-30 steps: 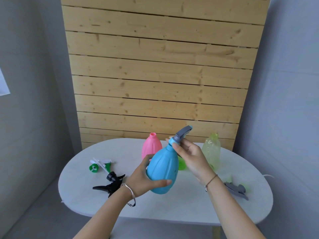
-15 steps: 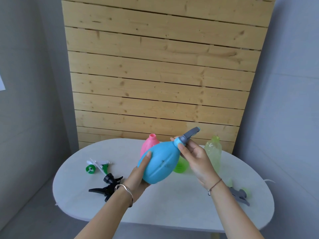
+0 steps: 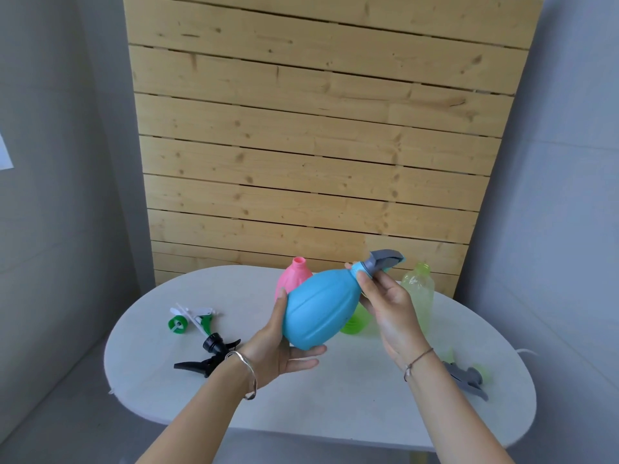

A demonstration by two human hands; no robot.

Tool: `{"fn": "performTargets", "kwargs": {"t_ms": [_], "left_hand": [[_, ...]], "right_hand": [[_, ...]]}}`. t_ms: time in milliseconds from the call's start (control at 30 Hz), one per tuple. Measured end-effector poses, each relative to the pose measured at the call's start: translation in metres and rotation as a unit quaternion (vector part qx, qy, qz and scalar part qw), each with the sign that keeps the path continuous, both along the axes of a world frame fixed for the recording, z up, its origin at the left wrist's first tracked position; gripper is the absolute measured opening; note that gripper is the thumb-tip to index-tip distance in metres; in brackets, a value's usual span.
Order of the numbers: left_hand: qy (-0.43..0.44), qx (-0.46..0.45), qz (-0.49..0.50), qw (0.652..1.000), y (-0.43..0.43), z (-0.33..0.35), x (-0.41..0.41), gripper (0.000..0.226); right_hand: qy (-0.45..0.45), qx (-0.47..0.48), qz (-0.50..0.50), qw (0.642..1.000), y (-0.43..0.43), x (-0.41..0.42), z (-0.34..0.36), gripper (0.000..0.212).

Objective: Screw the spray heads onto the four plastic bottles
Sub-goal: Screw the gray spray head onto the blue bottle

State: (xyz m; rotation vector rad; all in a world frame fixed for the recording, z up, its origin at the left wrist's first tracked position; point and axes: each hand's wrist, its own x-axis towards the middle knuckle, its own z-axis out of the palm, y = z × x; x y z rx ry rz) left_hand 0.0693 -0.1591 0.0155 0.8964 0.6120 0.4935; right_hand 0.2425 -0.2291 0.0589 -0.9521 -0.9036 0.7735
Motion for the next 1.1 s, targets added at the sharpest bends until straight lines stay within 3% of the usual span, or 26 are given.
{"fn": "performTargets", "kwargs": {"t_ms": [133, 267, 433, 567, 667, 767, 933, 1033, 1100], "left_hand": [[-0.061, 0.048, 0.020, 0.997, 0.005, 0.002, -0.002, 0.087], [-0.019, 0.017, -0.039, 0.999, 0.001, 0.000, -0.004, 0.077], [-0.051, 0.096, 0.012, 0.994, 0.003, 0.000, -0.001, 0.085], [-0.044, 0.018, -0.017, 0.999, 0.002, 0.002, 0.001, 0.076], [-0.047, 0.052, 0.018, 0.997, 0.001, -0.001, 0.001, 0.066], [-0.090, 0.092, 0.035, 0.991, 0.004, 0.000, -0.002, 0.076], [-0.020, 0.021, -0.031, 0.999, 0.002, -0.004, -0.002, 0.076], [-0.056, 0.048, 0.012, 0.997, 0.001, -0.001, -0.004, 0.069], [-0.088, 0.066, 0.020, 0.994, 0.002, 0.003, -0.007, 0.076]], "right_hand": [[0.047, -0.017, -0.007, 0.999, -0.003, 0.006, 0.000, 0.021], [0.034, -0.020, 0.004, 0.999, -0.003, 0.001, -0.001, 0.022], [0.077, -0.022, -0.034, 0.996, -0.004, 0.006, 0.001, 0.018], [0.051, -0.025, -0.010, 0.998, -0.003, 0.000, -0.001, 0.021], [0.057, -0.025, -0.014, 0.998, -0.002, -0.001, -0.001, 0.019], [0.063, -0.032, -0.012, 0.997, -0.003, 0.000, -0.001, 0.018], [0.057, -0.040, -0.005, 0.998, -0.003, -0.005, -0.001, 0.019], [0.078, -0.036, -0.013, 0.996, -0.006, 0.001, 0.002, 0.017], [0.080, -0.037, -0.008, 0.996, -0.007, 0.003, 0.003, 0.015]]}}
